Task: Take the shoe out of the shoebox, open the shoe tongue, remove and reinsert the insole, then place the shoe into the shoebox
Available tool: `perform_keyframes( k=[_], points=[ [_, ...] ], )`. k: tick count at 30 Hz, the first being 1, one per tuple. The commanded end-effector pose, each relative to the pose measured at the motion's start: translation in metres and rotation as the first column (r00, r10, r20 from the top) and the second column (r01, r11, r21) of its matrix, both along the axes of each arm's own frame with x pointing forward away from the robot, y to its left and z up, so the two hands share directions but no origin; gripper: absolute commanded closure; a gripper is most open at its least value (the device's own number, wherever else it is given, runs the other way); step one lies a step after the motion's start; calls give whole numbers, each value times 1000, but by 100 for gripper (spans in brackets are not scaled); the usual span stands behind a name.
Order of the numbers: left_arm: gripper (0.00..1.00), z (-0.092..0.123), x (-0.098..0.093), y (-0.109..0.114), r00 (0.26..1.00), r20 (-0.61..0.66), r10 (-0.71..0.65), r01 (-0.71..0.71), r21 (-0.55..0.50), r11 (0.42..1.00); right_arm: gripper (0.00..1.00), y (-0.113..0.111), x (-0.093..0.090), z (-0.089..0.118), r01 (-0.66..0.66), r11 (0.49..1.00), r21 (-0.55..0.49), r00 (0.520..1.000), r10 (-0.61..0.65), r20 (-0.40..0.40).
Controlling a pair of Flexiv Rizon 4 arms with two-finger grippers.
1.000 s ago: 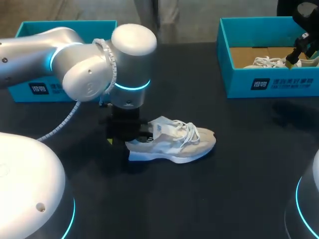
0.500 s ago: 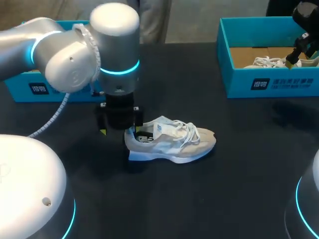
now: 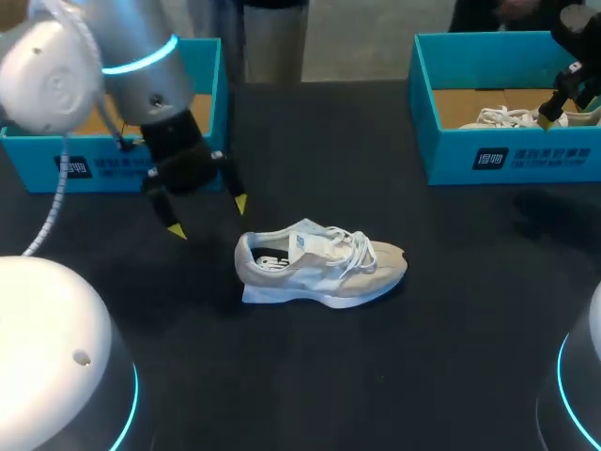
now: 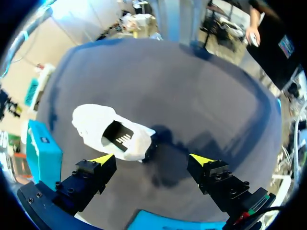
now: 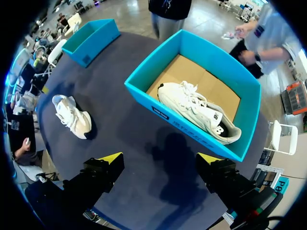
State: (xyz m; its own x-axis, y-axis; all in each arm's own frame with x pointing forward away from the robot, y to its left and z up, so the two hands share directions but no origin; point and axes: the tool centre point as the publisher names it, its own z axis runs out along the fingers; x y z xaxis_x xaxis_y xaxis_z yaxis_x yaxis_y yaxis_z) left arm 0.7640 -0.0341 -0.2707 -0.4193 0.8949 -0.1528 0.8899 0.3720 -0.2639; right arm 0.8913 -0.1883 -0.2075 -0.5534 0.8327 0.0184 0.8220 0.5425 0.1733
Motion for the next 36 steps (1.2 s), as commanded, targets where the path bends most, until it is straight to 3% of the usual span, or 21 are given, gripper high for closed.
perform_keyframes(
  k=[1,13,30,36],
  points=[
    [0,5,-2,20,989,-49,136,-144,-222,964,0,0,1,0,0,1000,0,1000,0,-2],
    [0,2,-10,48,898,-257,357,-432,-363,825,0,0,1,0,0,1000,0,1000,0,-2],
    [0,-20,-21,80,815,-402,417,-551,-319,771,0,0,1,0,0,1000,0,1000,0,-2],
    [0,-20,-21,80,815,-402,417,-551,-319,771,0,0,1,0,0,1000,0,1000,0,-2]
  ],
)
